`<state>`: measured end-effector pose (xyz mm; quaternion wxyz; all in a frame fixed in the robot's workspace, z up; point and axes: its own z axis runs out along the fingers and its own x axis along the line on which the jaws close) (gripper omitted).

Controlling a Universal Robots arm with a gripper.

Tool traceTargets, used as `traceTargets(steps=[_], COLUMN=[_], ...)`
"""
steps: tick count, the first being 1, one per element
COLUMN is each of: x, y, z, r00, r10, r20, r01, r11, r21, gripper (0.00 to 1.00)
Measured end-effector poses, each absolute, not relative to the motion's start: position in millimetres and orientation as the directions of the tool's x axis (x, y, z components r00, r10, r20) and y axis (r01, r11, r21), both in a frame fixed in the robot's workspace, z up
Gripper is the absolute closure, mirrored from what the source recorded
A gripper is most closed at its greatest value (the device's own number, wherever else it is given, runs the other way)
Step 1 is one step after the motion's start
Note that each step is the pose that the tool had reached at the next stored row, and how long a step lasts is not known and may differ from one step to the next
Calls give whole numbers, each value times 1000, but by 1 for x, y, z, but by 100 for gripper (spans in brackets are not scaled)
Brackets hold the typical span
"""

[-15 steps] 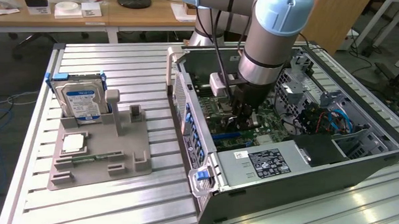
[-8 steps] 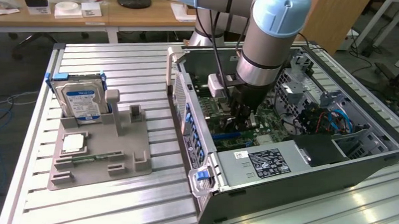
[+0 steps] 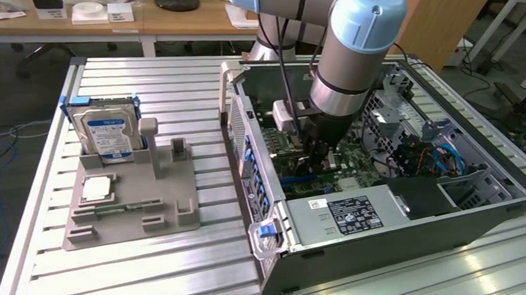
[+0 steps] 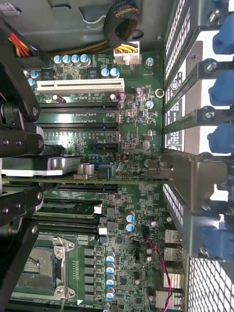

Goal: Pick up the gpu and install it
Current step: 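Insert the gpu into the slot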

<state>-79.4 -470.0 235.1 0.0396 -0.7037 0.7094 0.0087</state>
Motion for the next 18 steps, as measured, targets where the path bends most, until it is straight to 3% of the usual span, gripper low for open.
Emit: traceTargets(steps=[18], x=[-77], y=[-470], z=[234], r00=[-7], r10=[-998], r20=[-69], r01=[-999], r11=[10], r21=[-40], gripper=[72])
